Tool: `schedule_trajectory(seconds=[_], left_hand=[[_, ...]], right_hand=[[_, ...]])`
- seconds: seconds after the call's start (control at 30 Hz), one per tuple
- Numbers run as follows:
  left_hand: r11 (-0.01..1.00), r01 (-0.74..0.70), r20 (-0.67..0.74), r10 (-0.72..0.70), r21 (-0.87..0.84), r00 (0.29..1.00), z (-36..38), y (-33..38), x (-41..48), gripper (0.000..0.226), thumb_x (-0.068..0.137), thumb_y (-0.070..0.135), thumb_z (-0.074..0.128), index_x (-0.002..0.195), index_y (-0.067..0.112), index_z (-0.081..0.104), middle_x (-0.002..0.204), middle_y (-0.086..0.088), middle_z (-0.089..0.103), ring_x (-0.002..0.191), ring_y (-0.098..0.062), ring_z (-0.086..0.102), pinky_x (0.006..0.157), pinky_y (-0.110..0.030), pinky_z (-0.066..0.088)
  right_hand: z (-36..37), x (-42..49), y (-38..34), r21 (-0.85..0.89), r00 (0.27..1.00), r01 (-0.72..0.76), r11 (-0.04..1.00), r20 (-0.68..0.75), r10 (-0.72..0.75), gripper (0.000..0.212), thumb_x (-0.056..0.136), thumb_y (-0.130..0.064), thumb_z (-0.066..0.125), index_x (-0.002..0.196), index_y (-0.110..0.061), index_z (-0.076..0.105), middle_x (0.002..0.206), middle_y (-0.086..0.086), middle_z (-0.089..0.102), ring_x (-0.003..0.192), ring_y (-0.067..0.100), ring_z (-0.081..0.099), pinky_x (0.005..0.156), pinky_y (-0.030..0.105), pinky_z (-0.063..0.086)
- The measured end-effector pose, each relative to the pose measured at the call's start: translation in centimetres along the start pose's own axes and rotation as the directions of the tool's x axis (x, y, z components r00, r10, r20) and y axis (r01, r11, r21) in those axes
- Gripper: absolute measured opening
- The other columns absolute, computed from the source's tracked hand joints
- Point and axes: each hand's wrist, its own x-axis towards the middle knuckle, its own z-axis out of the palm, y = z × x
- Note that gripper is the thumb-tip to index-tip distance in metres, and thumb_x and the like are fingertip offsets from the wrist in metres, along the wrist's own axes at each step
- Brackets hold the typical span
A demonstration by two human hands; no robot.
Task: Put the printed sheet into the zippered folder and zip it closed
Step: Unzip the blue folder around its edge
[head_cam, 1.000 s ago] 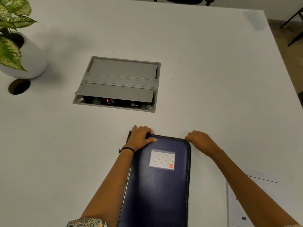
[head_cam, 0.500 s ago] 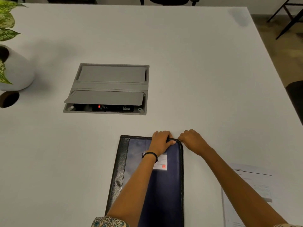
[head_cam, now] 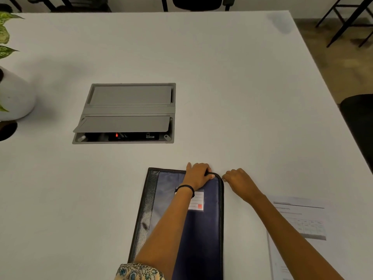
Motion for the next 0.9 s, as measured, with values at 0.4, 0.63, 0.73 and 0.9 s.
schedule_trajectory(seconds=[0.4, 0.63, 0.73, 0.9], left_hand=[[0.997, -0.029, 0.022, 0.027, 0.073, 0.999, 0.1, 0.4, 0.0, 0.022, 0.093, 0.026, 0.052, 0.100, 0.006, 0.057, 0.099, -0.011, 0.068, 0.098, -0.028, 0.059, 0.113, -0.050, 0.015], [0.995, -0.021, 0.014, 0.020, 0.098, 1.000, 0.3, 0.9, -0.3, 0.023, 0.095, 0.027, 0.049, 0.104, 0.007, 0.055, 0.103, -0.011, 0.067, 0.103, -0.029, 0.057, 0.113, -0.052, 0.011], [0.991, -0.027, 0.012, 0.025, 0.130, 1.000, 0.6, 1.1, -0.5, 0.023, 0.095, 0.028, 0.048, 0.102, 0.007, 0.055, 0.103, -0.010, 0.067, 0.101, -0.030, 0.057, 0.112, -0.052, 0.016], [0.989, -0.016, 0.045, 0.010, 0.145, 0.999, 0.6, 1.3, -0.1, 0.031, 0.093, 0.038, 0.050, 0.102, 0.009, 0.057, 0.104, -0.009, 0.067, 0.102, -0.028, 0.058, 0.110, -0.050, 0.018]], right_hand=[[0.6, -0.1, 0.5, -0.024, 0.994, 0.093, 0.995, 0.067, -0.091, 0.026, 0.099, -0.016, 0.036, 0.096, -0.007, 0.060, 0.092, 0.012, 0.065, 0.084, 0.027, 0.057, 0.070, 0.030, 0.028], [2.1, -2.7, -1.2, 0.040, 0.997, -0.057, 0.998, 0.056, 0.055, 0.029, 0.099, -0.021, 0.035, 0.093, -0.009, 0.060, 0.092, 0.010, 0.067, 0.083, 0.025, 0.060, 0.072, 0.031, 0.036], [2.2, -3.4, -1.6, 0.065, 0.992, -0.118, 0.991, 0.045, 0.115, 0.029, 0.099, -0.018, 0.034, 0.092, -0.008, 0.060, 0.092, 0.010, 0.068, 0.083, 0.026, 0.060, 0.071, 0.030, 0.031], [1.8, -3.1, -2.3, 0.031, 0.977, -0.212, 0.977, 0.009, 0.212, 0.027, 0.095, -0.004, 0.032, 0.097, -0.011, 0.058, 0.093, 0.006, 0.067, 0.084, 0.025, 0.059, 0.080, 0.031, 0.030]])
